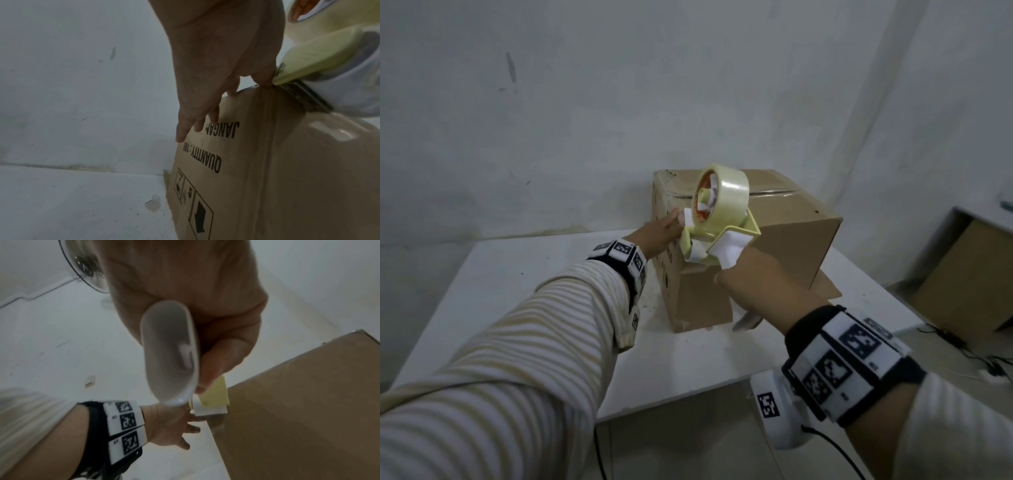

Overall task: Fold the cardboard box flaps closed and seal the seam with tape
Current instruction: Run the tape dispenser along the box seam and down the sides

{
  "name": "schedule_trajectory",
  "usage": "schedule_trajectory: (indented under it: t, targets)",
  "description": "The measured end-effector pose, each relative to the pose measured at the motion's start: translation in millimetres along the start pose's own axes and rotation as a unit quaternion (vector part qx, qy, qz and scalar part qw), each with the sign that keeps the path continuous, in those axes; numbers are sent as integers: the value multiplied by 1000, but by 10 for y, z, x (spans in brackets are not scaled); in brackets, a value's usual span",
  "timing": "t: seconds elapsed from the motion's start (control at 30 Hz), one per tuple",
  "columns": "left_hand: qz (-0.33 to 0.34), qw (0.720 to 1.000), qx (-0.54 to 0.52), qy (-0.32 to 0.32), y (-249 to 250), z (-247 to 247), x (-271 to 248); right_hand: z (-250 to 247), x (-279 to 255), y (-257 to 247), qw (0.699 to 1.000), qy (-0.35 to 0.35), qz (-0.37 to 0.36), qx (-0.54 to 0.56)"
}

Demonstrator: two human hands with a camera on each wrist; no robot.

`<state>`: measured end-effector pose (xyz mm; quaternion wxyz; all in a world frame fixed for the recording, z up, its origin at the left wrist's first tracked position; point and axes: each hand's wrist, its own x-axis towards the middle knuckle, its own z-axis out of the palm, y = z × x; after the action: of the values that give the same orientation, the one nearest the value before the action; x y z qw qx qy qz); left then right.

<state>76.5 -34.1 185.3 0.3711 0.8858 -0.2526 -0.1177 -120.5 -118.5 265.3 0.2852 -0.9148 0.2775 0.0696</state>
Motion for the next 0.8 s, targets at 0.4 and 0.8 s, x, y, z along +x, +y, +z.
schedule_trajectory:
  t: [0.4,0.8]
  targets:
    - [54,994,-88,38,-229,215,-125,-306,-67,-228,977,68,-176,98]
    - [-212,977,9,16,-1642,-380,-186,1079,1001,-1087,971,-54,-207,111]
